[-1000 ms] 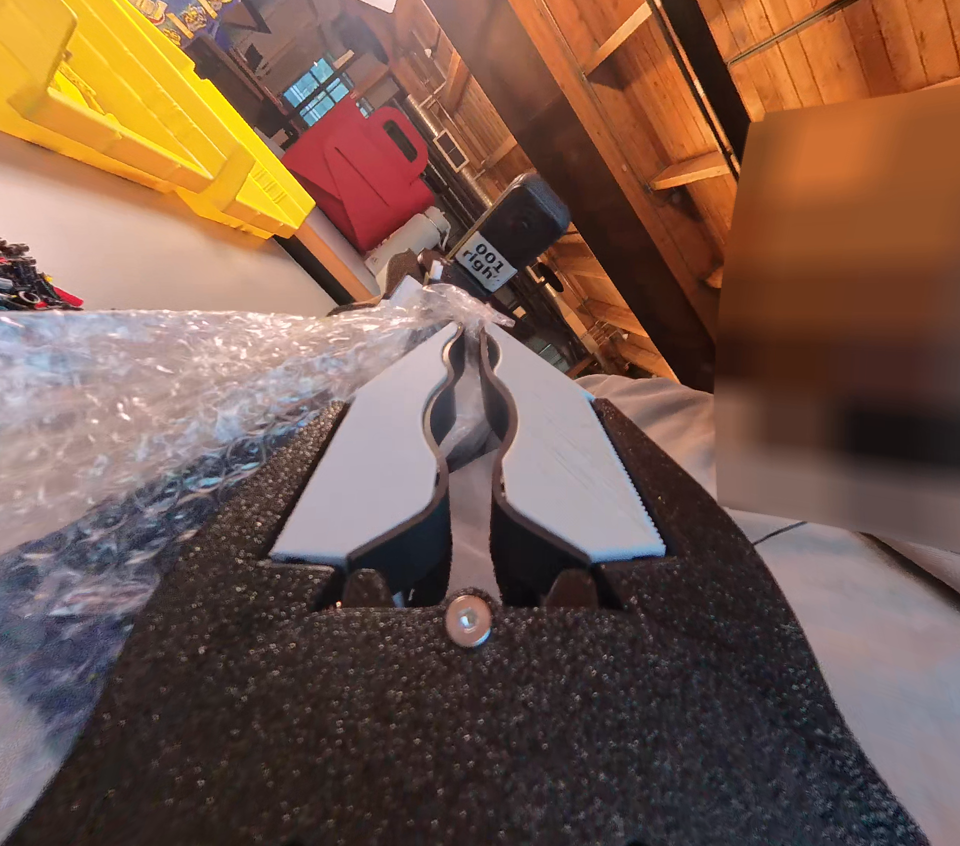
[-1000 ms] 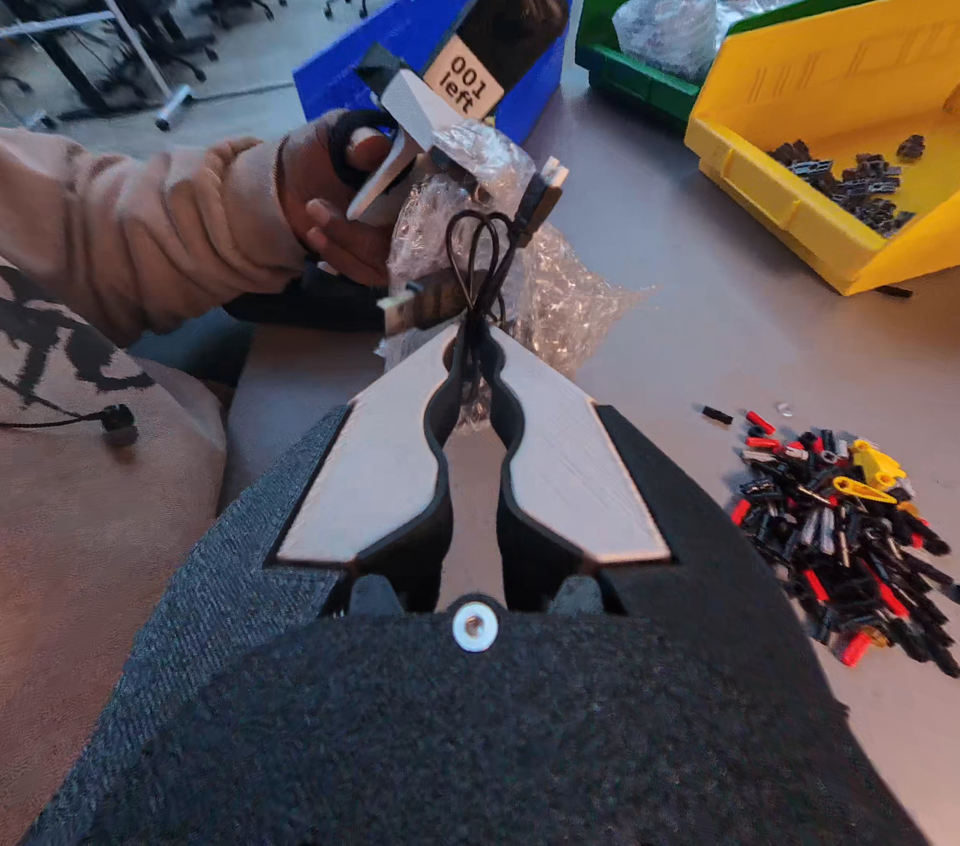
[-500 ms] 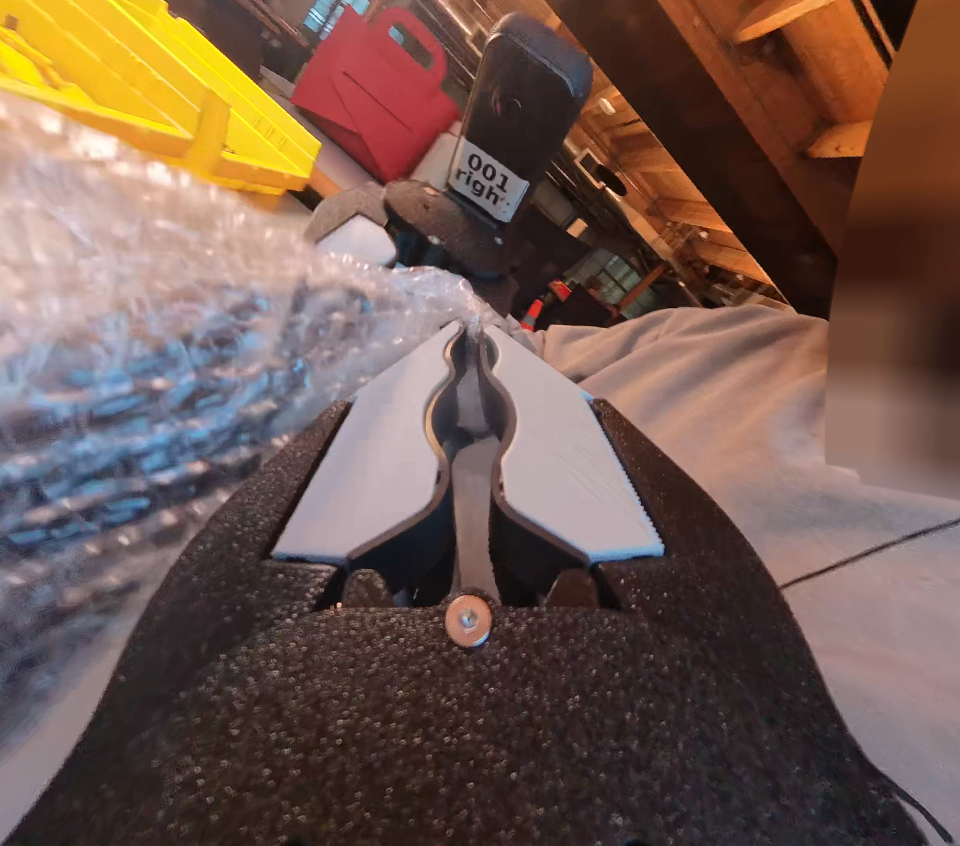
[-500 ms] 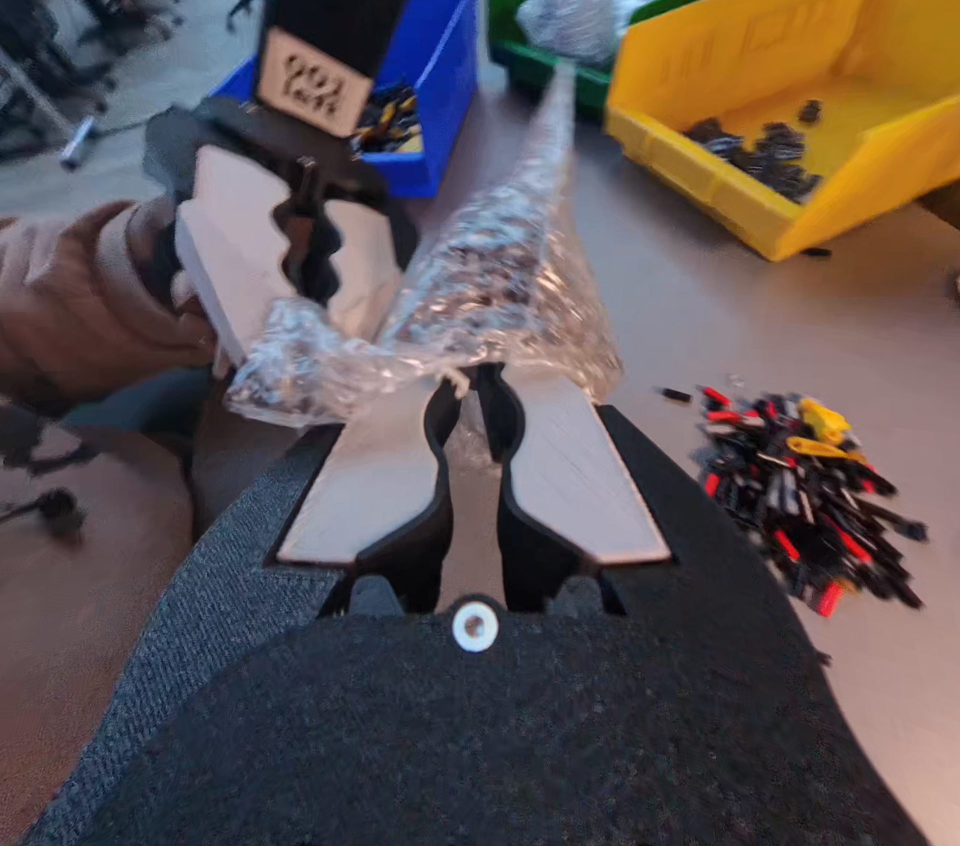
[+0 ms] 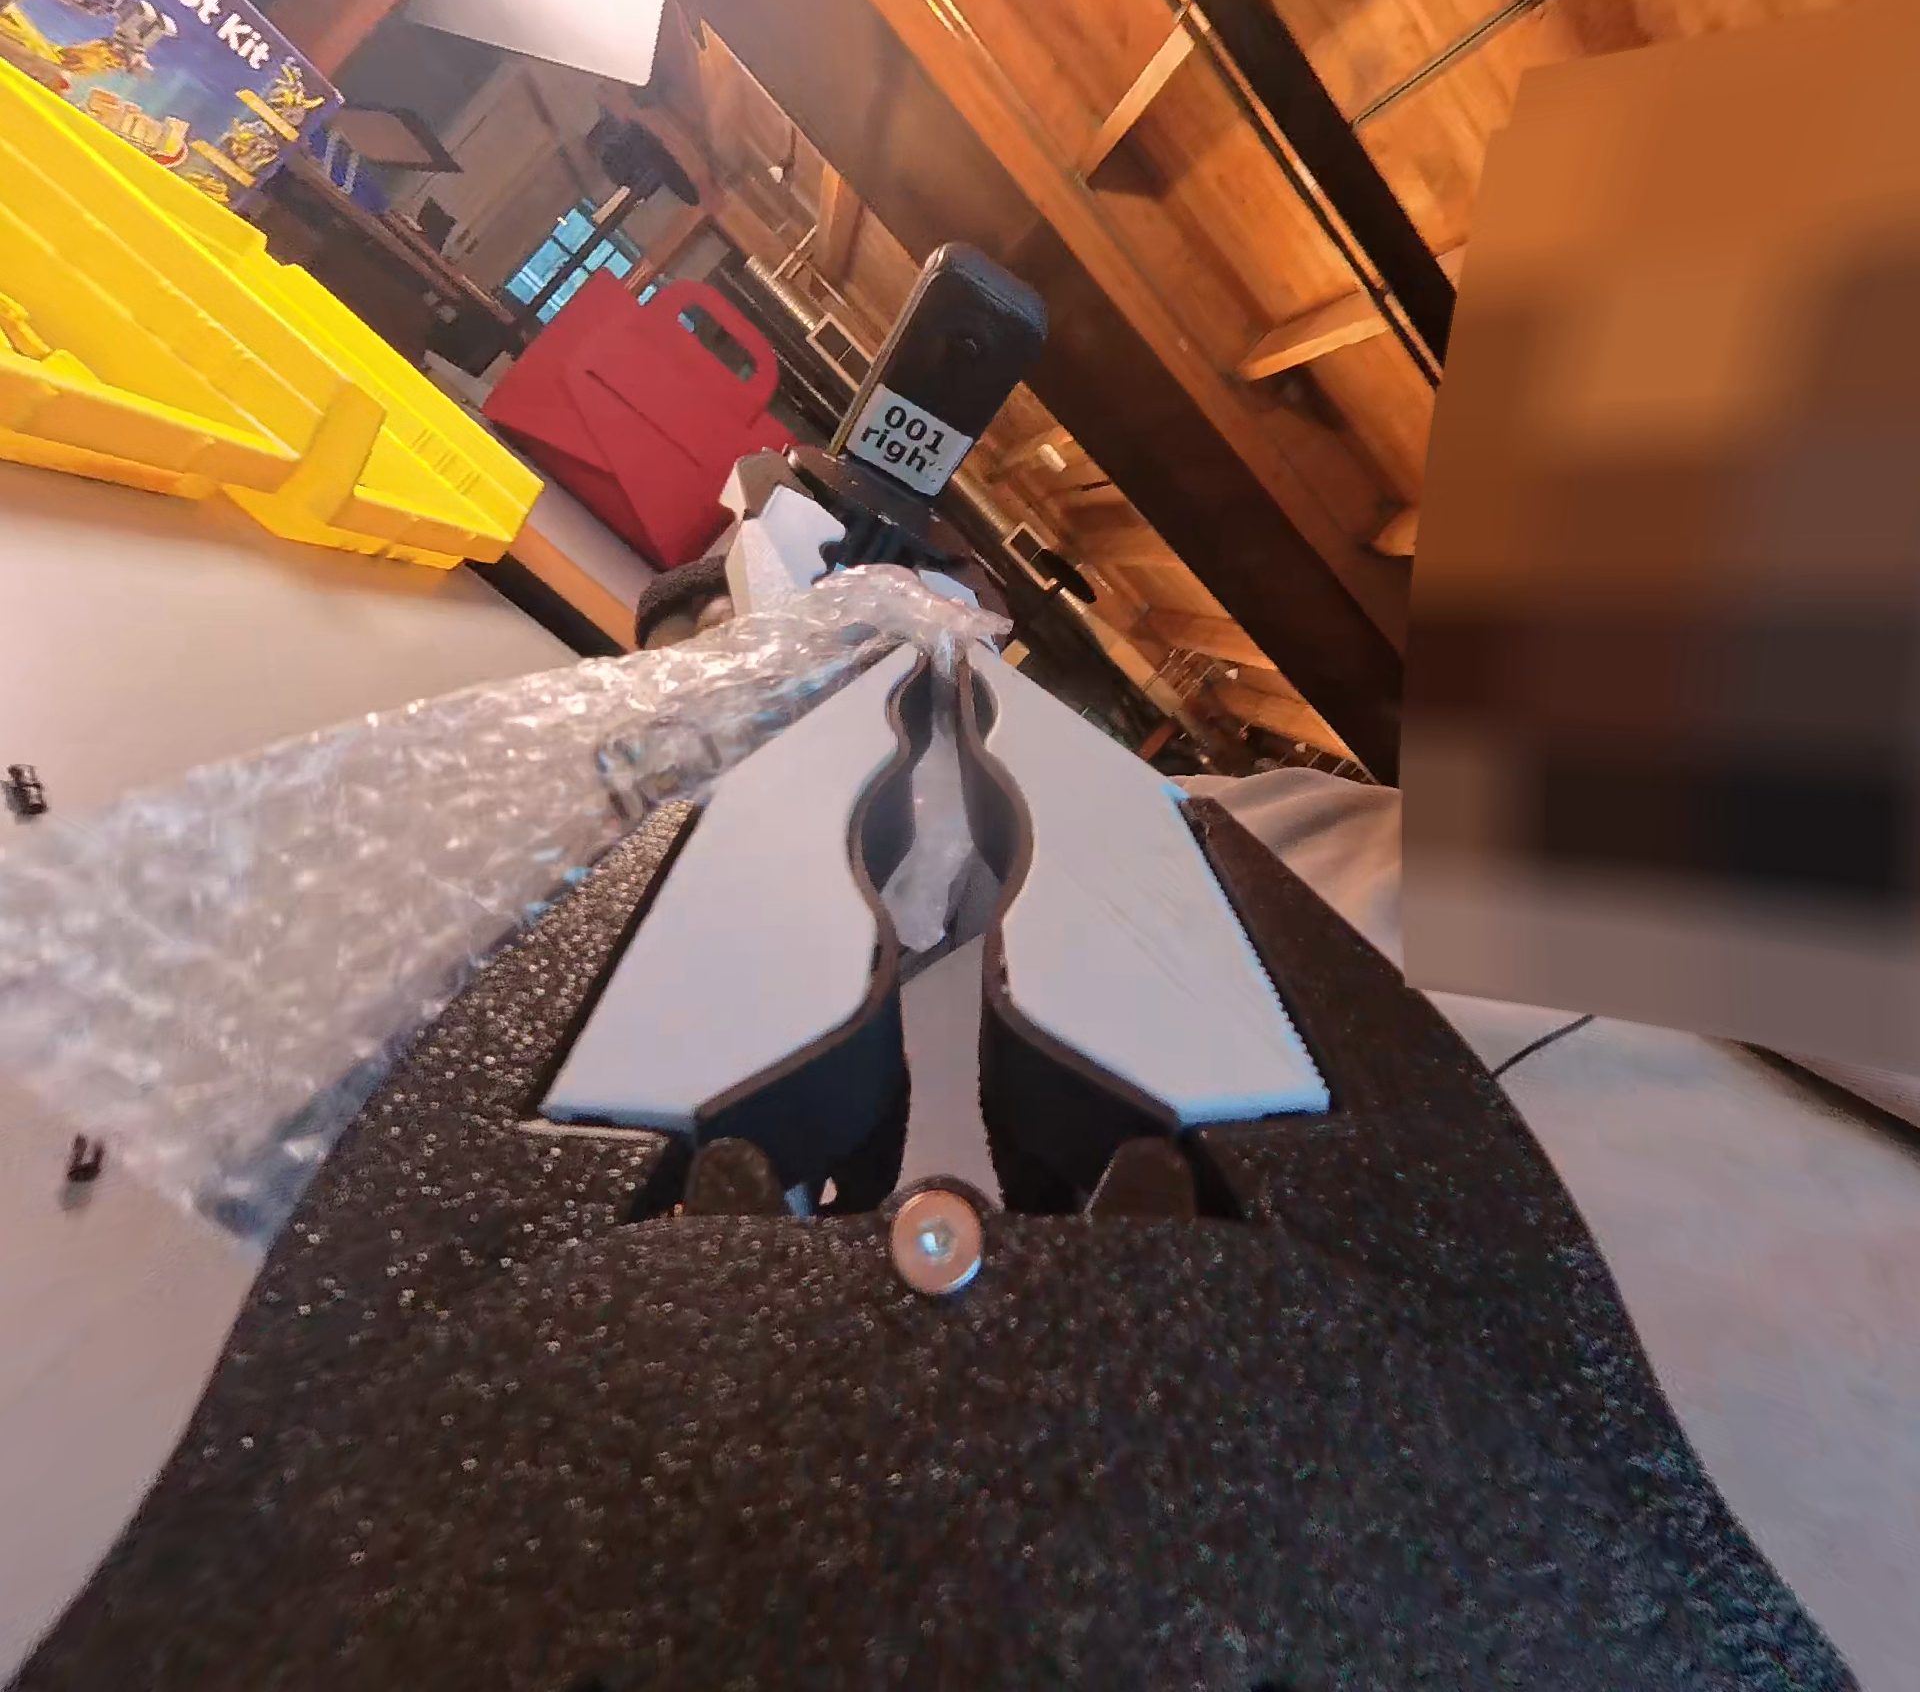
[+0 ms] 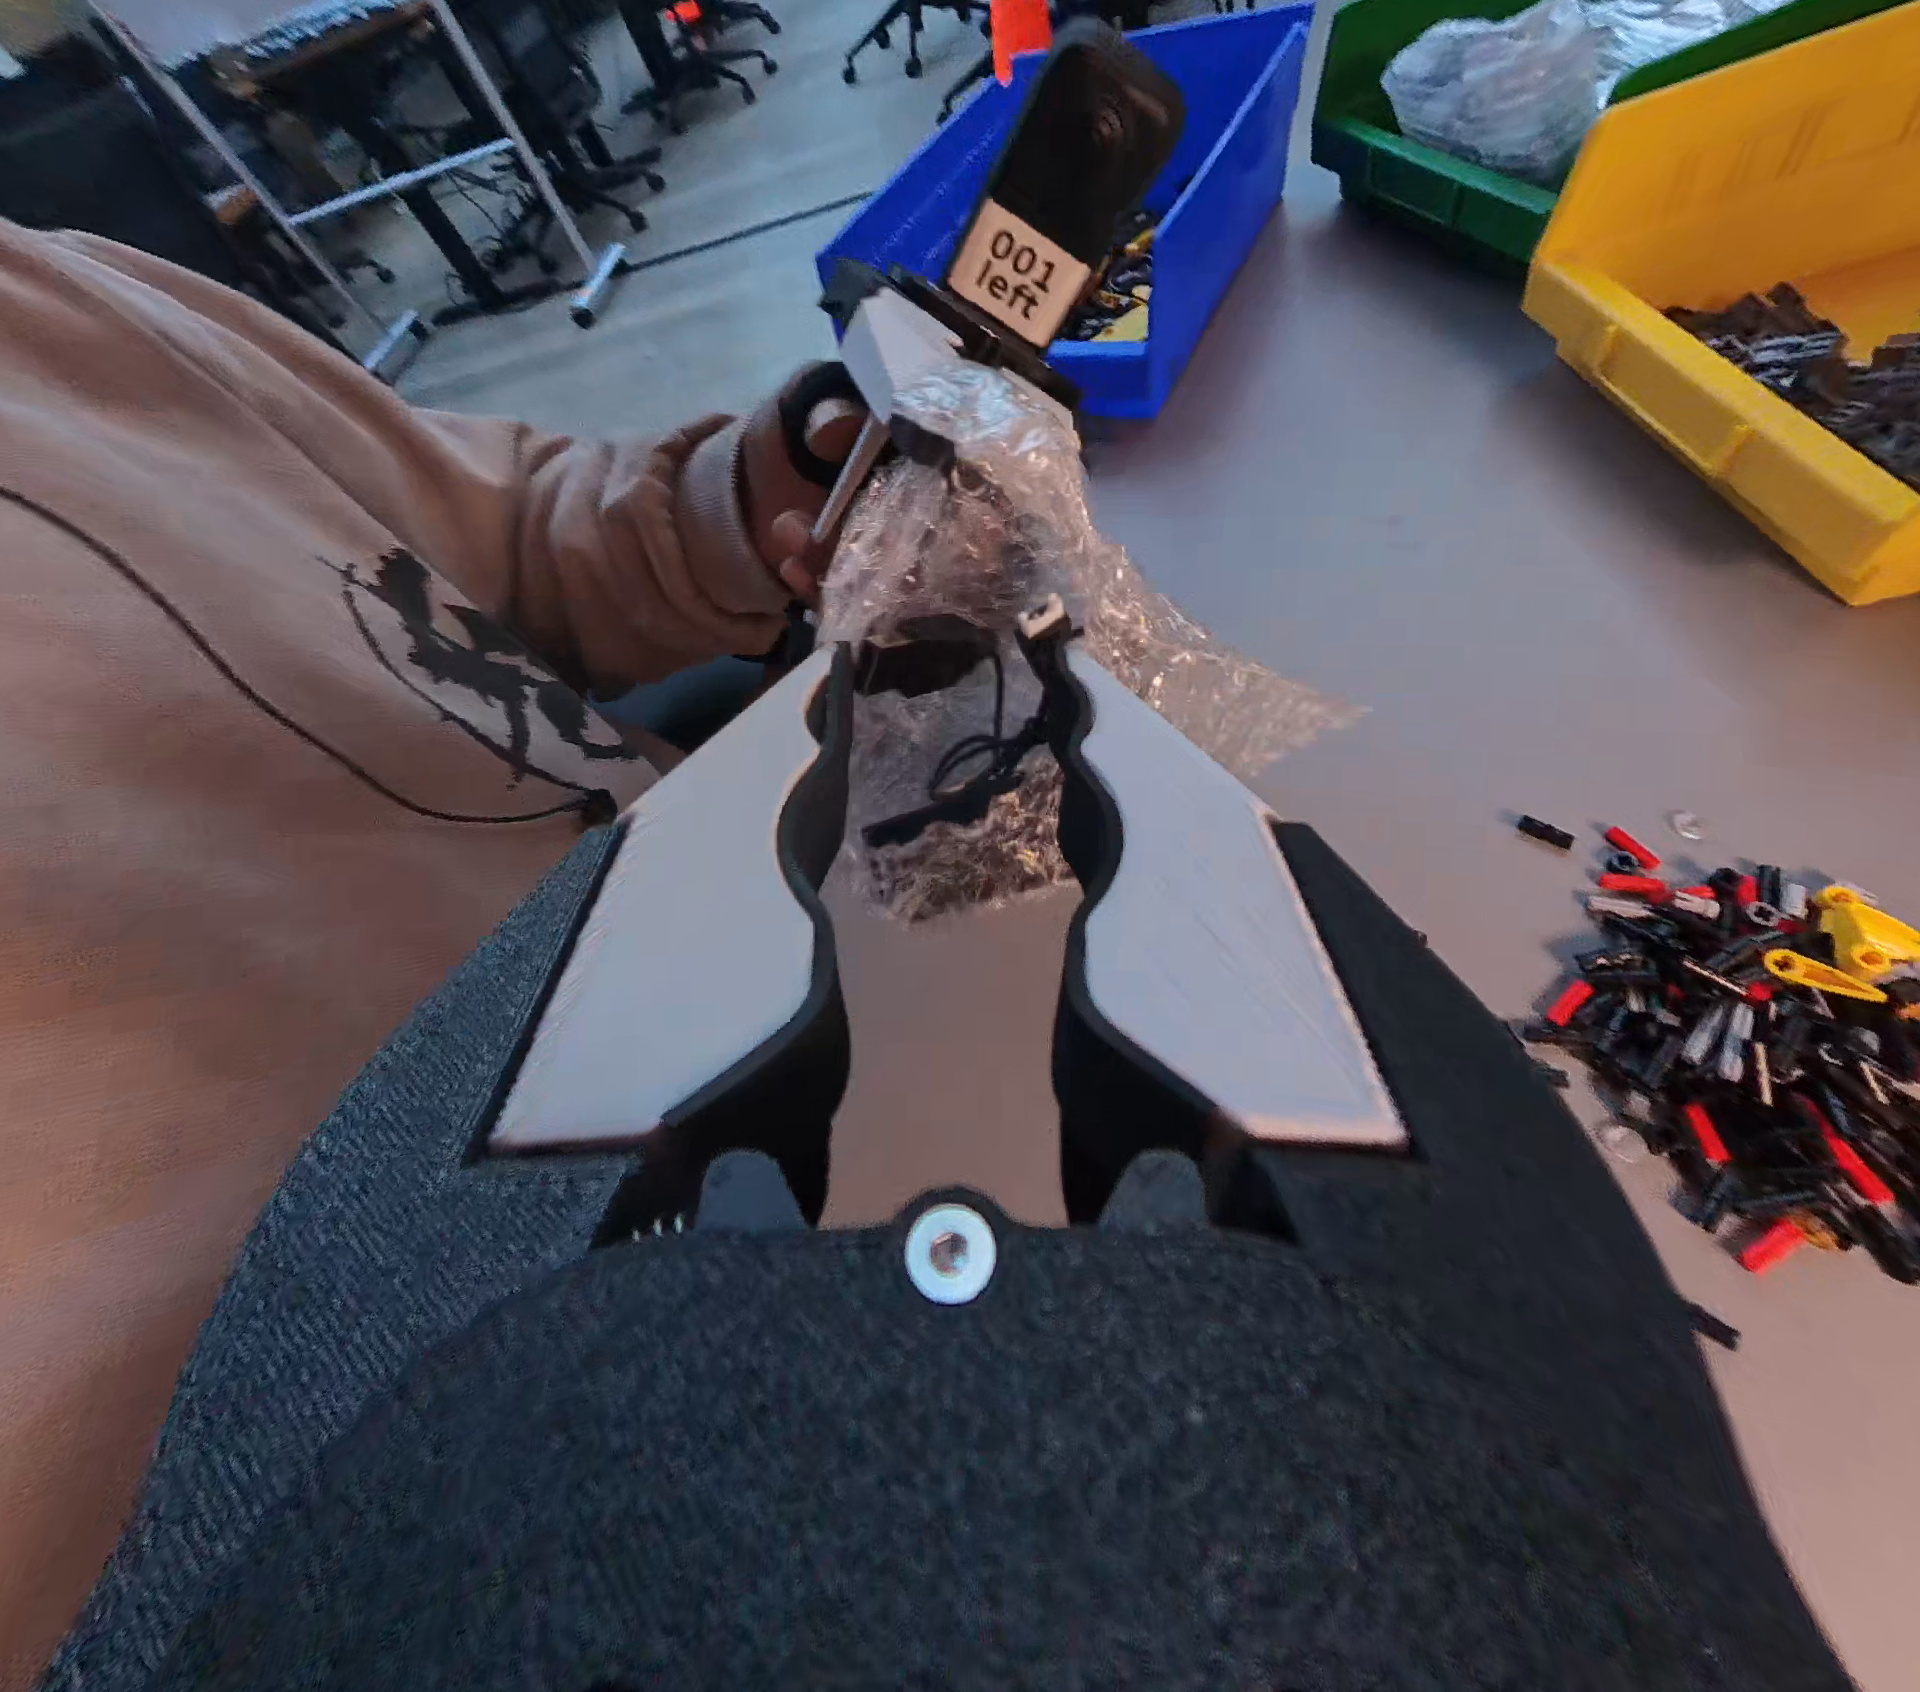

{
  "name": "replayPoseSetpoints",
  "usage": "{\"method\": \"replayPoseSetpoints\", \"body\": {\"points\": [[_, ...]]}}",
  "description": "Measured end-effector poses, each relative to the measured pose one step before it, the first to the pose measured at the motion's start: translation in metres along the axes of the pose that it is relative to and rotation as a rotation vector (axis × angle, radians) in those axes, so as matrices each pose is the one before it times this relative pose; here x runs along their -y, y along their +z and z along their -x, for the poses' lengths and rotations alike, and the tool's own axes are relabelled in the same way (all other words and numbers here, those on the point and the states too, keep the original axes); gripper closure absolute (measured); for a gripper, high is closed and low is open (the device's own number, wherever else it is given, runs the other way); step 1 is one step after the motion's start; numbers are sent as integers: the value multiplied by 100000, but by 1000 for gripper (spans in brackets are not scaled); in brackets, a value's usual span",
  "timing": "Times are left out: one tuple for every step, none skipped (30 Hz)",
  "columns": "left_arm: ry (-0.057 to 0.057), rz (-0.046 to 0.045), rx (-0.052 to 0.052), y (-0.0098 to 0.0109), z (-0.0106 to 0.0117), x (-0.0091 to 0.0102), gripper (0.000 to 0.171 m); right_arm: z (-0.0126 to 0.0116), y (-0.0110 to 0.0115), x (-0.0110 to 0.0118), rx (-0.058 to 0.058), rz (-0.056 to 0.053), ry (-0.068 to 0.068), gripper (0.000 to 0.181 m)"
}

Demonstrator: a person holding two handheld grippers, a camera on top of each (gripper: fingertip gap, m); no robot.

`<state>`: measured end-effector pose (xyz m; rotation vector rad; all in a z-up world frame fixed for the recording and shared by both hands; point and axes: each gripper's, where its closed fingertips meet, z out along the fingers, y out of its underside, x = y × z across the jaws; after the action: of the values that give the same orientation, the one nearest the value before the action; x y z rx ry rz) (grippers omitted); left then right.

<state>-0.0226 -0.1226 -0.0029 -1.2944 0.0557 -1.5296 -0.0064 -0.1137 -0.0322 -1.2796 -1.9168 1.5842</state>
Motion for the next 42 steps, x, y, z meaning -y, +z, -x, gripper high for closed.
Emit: {"method": "replayPoseSetpoints", "body": {"points": [[-1504,-819,-1000,-146,-88,-98,171,302,-525,188,1251,-1783,-1909,142],[-1466,-481,-304,-133,59,-200,171,81,-440,-58,-641,-720,-3405,138],[-1597,-603,-42,-152,158,-235,171,325,-292,-385,42,778,-4565,138],[-1849,-384,153,-162,246,-297,170,597,-64,-587,413,1859,-5137,133],[-1743,-184,314,-174,311,-320,171,683,201,-695,277,2658,-5341,128],[-1486,-419,797,-186,402,-223,171,636,487,-845,-85,4209,-4776,122],[-1238,-836,1235,-196,452,-80,171,509,699,-858,-780,5334,-4330,115],[-1203,-1149,1157,-182,411,37,171,421,823,-685,-1324,5213,-4072,109],[-1165,-1356,722,-115,273,106,171,188,877,-435,-2409,4222,-3374,104],[-757,-1133,269,-22,112,75,170,-112,893,-246,-3496,2868,-2248,105],[-221,-456,-254,85,-59,-36,171,-369,909,-435,-3901,3535,-741,107],[278,160,-212,213,-119,-145,170,-200,916,-504,-1475,3582,-696,106],[409,653,269,327,-55,-239,170,49,875,48,737,-220,-113,106],[266,914,503,402,-25,-256,170,482,838,281,3699,-1125,1714,109],[299,1077,190,404,-99,-231,170,675,878,-3,4728,1323,1490,109],[592,1606,1666,291,46,-202,170,105,817,-646,1054,5444,-408,111],[3201,1175,3230,12,234,1,170,-205,490,-739,-813,5883,-3981,110],[2906,-1241,1119,-277,-98,474,170,-350,-84,64,-1878,221,-3212,113],[680,-2756,-284,-492,-267,753,170,-190,-583,576,72,-3437,965,116],[254,-2983,53,-589,-206,764,170,-175,-921,882,754,-5836,2850,119],[905,-2533,894,-579,-60,606,170,-247,-1077,987,-35,-6909,1869,122],[488,-2016,1221,-501,60,418,170,-255,-1041,768,-748,-5490,356,125],[-338,-1764,460,-395,37,268,170,-317,-834,309,-1874,-2549,-497,129],[-1003,-1418,-940,-288,-92,117,170,-465,-548,-236,-3229,808,-828,131],[-1410,-1128,-1430,-170,-105,-39,170,-366,-175,-619,-2986,2795,-1414,132],[-1578,-763,-800,-101,49,-133,170,-41,218,-667,-1566,2737,-1896,135],[-1269,-381,30,-88,197,-166,170,268,540,-476,-478,1464,-2125,148],[-769,-301,670,-132,289,-69,170,112,660,-380,-2082,1698,-3158,174],[-314,-433,927,-249,255,94,170,-354,467,-375,-4868,2712,-5587,181],[715,-1032,1641,-390,192,300,169,-288,107,-211,-2771,2375,-5793,181],[1817,-1558,2170,-520,108,449,169,-378,-343,227,-868,231,-2530,181],[2195,-1357,2308,-610,-18,486,169,-549,-747,652,-61,-2365,-296,181],[2698,186,3131,-611,61,249,168,-580,-1064,905,210,-3882,-1085,181],[3422,1625,3231,-495,68,-86,167,-938,-1136,892,-1984,-3453,-672,181],[2945,2870,2302,-301,-1,-484,166,-645,-735,605,-982,-1727,196,181],[1480,3856,1295,-91,-31,-799,166,413,1,28,3619,1261,-737,181],[442,3497,111,15,-106,-826,166,636,355,-739,2903,5697,-3140,181],[322,2356,-304,40,-158,-641,166,384,150,-289,475,2712,-5046,181],[1253,1409,-724,-54,-277,-426,166,47,-430,605,-291,-2992,-1032,181],[1888,1000,-1055,-162,-379,-250,166,-262,-645,727,-912,-4101,2074,181],[1667,1093,-1572,-190,-481,-215,166,2,-212,195,-596,-1394,-201,181],[874,3021,792,-128,-71,-459,165,998,525,-808,3526,4797,-2105,181]]}}
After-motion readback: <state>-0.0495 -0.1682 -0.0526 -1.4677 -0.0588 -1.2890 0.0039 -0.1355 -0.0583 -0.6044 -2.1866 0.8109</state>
